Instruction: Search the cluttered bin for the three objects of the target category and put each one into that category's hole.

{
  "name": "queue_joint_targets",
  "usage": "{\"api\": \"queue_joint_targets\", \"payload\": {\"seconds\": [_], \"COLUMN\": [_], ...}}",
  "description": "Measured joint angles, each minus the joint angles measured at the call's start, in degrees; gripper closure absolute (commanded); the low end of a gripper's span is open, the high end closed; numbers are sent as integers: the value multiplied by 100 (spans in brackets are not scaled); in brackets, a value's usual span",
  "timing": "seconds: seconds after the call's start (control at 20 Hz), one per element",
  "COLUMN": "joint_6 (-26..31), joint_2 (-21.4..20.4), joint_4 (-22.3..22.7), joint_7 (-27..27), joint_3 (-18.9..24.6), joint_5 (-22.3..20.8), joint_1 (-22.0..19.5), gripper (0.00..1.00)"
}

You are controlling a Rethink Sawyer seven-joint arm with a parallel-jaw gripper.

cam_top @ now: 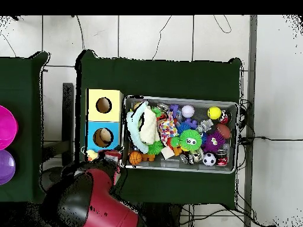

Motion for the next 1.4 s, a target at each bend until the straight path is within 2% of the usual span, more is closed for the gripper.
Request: {"api": "queue_joint_targets", "payload": {"seconds": [0.6, 1.4], "joint_6": [0, -2], "joint_2": [-51, 572], "joint_4": [-186, -735], "joint_7": [0, 0], "joint_3": [327, 335], "joint_5": [-350, -389], "joint_1": [-9, 345], "gripper": [0, 0]}}
